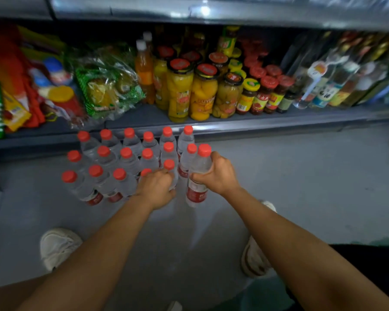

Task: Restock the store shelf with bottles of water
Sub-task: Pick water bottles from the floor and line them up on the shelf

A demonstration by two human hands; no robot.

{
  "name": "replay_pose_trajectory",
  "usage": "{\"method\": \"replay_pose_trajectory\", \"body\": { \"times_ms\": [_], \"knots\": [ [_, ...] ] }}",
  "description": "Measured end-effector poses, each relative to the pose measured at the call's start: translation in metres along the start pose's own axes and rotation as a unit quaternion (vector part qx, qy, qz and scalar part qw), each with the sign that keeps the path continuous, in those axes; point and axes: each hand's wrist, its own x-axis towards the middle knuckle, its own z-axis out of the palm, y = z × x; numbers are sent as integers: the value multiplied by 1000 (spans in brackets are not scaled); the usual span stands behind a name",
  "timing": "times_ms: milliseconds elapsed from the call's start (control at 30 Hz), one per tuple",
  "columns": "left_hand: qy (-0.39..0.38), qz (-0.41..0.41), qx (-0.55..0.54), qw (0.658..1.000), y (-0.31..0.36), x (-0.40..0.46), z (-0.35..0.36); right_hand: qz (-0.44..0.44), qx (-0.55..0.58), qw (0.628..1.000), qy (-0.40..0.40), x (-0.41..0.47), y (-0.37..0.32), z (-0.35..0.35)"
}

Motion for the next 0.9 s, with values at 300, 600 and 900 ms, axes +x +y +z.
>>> {"method": "replay_pose_trajectory", "body": {
  "times_ms": [300,600,900],
  "knots": [
    [144,7,35,989,7,-17,-148,-107,19,983,146,2,-120,-112],
    [281,-19,65,957,-10,-7,-291,-190,24,955,227,36,-236,-195],
    [331,-56,133,932,-67,50,-393,-244,7,930,274,125,-323,-240]
  ]
}}
